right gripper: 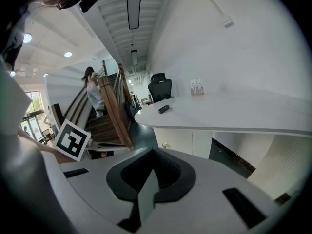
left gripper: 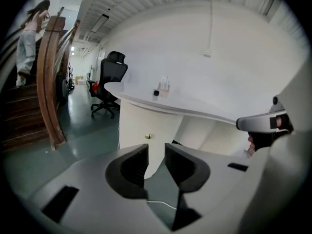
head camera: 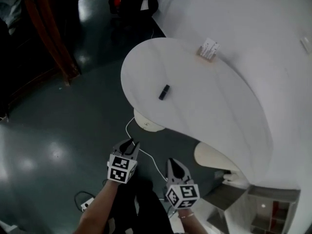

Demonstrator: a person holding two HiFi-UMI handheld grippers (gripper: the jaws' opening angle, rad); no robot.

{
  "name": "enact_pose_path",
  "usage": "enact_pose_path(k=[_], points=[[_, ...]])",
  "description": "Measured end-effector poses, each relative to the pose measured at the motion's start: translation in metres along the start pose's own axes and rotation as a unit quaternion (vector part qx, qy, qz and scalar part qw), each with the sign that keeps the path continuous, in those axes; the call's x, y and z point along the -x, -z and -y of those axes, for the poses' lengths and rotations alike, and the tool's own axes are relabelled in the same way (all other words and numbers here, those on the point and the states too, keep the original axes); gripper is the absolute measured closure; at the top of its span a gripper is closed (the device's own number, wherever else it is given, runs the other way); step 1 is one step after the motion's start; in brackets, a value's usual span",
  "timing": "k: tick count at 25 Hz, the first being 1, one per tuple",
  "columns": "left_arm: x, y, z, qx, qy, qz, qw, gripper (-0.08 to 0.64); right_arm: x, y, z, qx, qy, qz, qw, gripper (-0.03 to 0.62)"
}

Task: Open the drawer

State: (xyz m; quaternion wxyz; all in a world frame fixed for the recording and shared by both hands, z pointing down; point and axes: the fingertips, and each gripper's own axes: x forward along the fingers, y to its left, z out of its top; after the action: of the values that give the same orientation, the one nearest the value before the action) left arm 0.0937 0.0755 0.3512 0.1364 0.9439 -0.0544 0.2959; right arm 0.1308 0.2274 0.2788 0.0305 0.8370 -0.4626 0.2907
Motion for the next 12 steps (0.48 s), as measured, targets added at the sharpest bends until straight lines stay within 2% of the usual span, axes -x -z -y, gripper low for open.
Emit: enact_pose_path(k=[5, 12], points=[[-0.043, 0.023, -0.014, 0.02, -0.004, -0.018, 0.9996, 0.45, -0.035, 0.013, 0.004, 0.021, -0.034, -0.039, 0.998, 0.589], [-0.117, 0.055, -0.036, 0.05, -0.024, -0.011, 0.9984, 0.422, -0.094, 0.045, 0.009, 0.064, -0.083, -0.093, 0.99, 0.589]])
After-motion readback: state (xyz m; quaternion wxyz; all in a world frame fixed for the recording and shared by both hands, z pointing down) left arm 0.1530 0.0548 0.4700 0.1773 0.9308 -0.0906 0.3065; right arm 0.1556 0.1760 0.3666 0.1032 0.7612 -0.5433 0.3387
